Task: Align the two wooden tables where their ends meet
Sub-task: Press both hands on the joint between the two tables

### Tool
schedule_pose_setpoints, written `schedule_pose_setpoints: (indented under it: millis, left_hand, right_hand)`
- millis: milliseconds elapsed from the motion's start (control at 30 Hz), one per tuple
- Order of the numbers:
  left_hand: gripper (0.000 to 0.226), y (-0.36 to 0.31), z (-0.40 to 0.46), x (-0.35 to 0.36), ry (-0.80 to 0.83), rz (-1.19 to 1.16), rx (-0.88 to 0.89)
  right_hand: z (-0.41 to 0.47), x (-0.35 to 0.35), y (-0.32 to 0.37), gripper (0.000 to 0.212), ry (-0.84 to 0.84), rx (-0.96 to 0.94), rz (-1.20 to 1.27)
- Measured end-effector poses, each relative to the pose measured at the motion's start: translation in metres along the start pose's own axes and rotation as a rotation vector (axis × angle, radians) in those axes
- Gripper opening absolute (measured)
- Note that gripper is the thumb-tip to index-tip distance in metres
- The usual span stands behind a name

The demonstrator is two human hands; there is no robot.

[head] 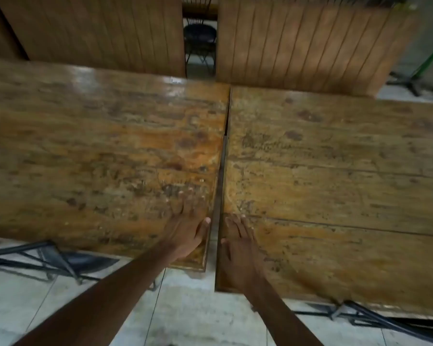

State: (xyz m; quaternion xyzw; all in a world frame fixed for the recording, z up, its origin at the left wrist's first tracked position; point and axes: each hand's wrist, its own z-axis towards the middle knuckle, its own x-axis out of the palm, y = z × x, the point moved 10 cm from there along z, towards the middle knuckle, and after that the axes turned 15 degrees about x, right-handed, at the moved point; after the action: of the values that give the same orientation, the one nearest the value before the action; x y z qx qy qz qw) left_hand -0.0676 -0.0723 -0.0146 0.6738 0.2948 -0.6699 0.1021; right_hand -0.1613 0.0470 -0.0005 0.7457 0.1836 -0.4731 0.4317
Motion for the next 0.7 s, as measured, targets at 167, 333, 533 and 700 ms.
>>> schedule_pose_setpoints:
  millis: [167, 333, 533, 700]
  left_hand:
    - [0.081, 0.018, -0.013, 0.052, 0.001, 0.077, -0.05]
    - [0.07, 0.016, -0.016, 0.048, -0.067, 0.099, -0.038]
    - [0.068, 0.014, -0.015, 0.045, -0.079, 0.082, -0.034]
    - [0.068, 0.018, -0.015, 0.046, -0.082, 0.061, -0.044]
  right_hand:
    - [0.014, 0.04, -0.039, 0.061, -0.041, 0.017, -0.122]
    - [0.019, 0.05, -0.043, 0.06, -0.09, -0.024, -0.223]
    - [0.026, 0.049, -0.039, 0.059, -0.104, -0.017, -0.212]
    - [0.047, 0.052, -0.028, 0.059, -0.092, -0.008, -0.202]
